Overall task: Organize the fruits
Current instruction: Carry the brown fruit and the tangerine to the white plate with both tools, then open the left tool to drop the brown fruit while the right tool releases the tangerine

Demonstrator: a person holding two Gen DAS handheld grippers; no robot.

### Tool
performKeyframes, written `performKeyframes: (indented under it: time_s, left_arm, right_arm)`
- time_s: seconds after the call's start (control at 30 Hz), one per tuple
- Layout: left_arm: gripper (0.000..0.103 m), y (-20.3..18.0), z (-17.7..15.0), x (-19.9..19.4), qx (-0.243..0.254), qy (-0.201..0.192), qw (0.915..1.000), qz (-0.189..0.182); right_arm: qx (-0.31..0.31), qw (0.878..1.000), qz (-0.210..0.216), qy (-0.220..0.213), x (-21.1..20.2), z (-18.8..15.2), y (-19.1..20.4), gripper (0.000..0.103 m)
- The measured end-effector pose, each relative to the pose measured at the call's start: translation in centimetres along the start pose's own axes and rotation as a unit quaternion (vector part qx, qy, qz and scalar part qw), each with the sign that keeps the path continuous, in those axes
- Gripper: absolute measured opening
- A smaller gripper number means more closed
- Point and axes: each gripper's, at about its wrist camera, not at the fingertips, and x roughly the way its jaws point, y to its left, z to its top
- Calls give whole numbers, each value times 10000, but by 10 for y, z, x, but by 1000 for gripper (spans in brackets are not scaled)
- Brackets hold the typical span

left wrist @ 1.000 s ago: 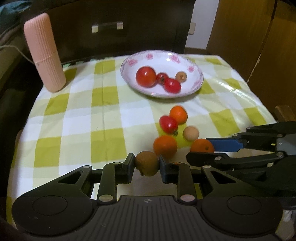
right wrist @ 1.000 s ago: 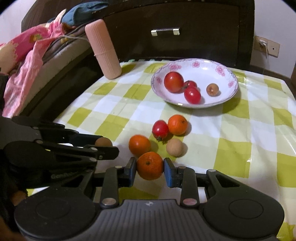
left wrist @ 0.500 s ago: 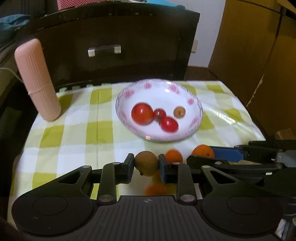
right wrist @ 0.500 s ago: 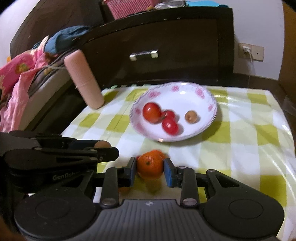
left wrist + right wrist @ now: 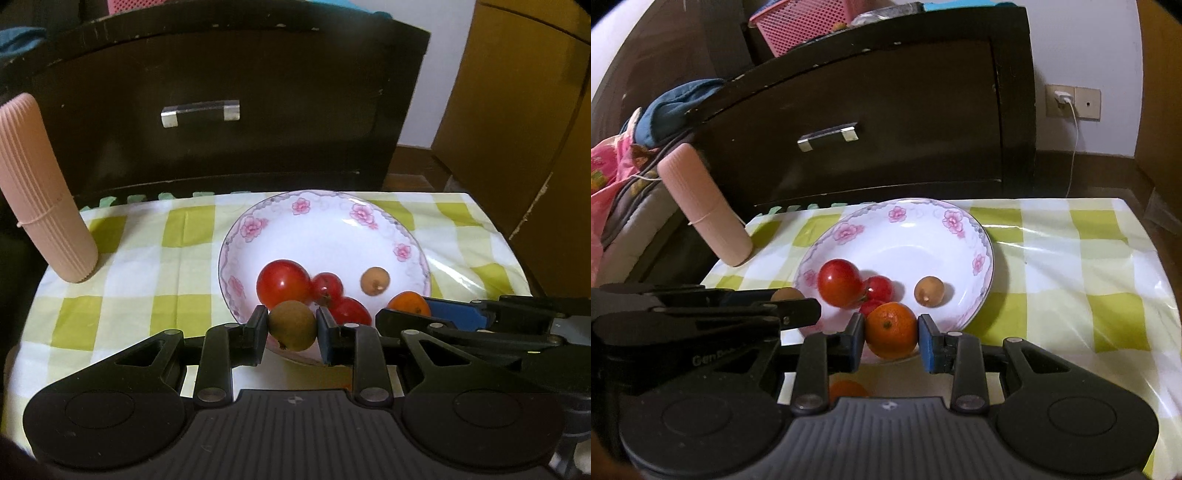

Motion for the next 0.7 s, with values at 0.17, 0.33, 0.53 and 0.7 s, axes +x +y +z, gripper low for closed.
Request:
performKeyframes:
  time_s: [0.17,0.33,0.53,0.7]
  left_arm:
    - [34,6,2,10,-141,112,9998,-46]
    - [34,6,1,14,-125,151,9998,30]
    - [34,8,3,19,-204,187,9996,16]
    - [36,8,4,20,-291,231,9993,10]
  right_arm:
    - [-83,9999,30,63,11,3,-3,33]
    - [-84,9999,28,115,18,2,-3,33]
    - [-40,9999,1,108,21,3,-5,33]
    - [5,9999,-12,109,21,5,-6,33]
